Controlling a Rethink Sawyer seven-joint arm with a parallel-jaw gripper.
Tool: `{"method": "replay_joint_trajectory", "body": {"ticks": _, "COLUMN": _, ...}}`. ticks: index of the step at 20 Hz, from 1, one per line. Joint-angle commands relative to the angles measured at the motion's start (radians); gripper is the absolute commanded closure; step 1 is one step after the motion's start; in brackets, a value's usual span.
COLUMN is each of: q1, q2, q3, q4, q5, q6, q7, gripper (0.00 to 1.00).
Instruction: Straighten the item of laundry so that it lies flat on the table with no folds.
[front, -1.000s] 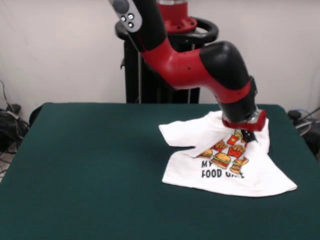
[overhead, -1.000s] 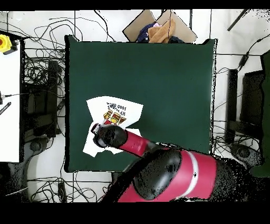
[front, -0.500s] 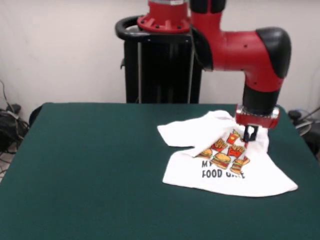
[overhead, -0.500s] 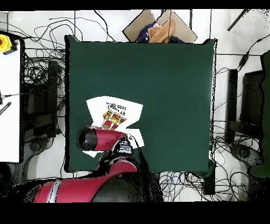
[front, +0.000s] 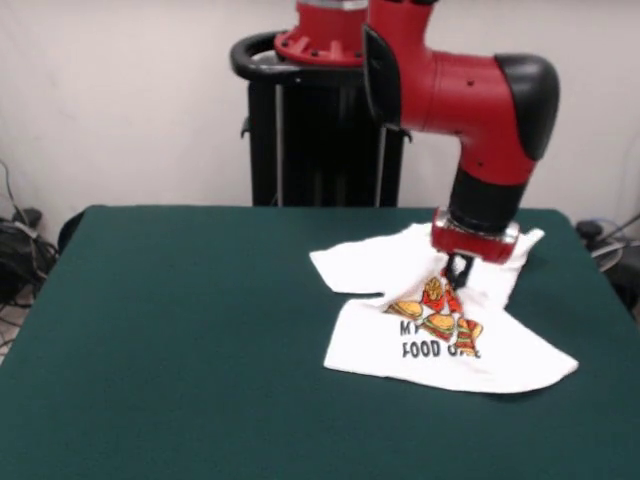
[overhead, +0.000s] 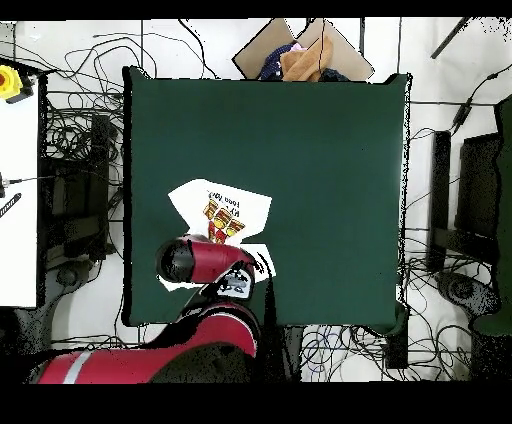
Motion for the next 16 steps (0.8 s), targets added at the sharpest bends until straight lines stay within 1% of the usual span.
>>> {"method": "replay_joint_trajectory", "body": {"ticks": 1, "q1": -0.017, "q2": 0.048, "q3": -0.106, "q4": -0.096, "q5": 0.034, "q6": 0.111, "q7": 0.153, "gripper": 1.00}}
{"method": "replay_joint_trajectory", "body": {"ticks": 4, "q1": -0.017, "q2": 0.051, "q3": -0.116, "q4": -0.096, "q5": 0.026, "q6": 0.130, "q7": 0.142, "gripper": 1.00}}
{"method": "replay_joint_trajectory", "body": {"ticks": 5, "q1": -0.037, "q2": 0.048, "q3": -0.094, "q4": -0.090, "q5": 0.023, "q6": 0.134, "q7": 0.133, "gripper": 1.00}}
{"method": "replay_joint_trajectory", "body": {"ticks": 8, "q1": -0.123, "q2": 0.028, "q3": 0.012, "q4": -0.050, "q5": 0.016, "q6": 0.125, "q7": 0.103, "gripper": 1.00}}
{"method": "replay_joint_trajectory", "body": {"ticks": 11, "q1": -0.190, "q2": 0.005, "q3": 0.105, "q4": -0.013, "q5": 0.016, "q6": 0.138, "q7": 0.086, "gripper": 1.00}}
{"method": "replay_joint_trajectory", "body": {"ticks": 14, "q1": -0.236, "q2": 0.005, "q3": 0.180, "q4": 0.009, "q5": 0.018, "q6": 0.126, "q7": 0.086, "gripper": 1.00}}
{"method": "replay_joint_trajectory", "body": {"ticks": 16, "q1": -0.242, "q2": 0.013, "q3": 0.195, "q4": 0.006, "q5": 0.015, "q6": 0.109, "q7": 0.096, "gripper": 1.00}}
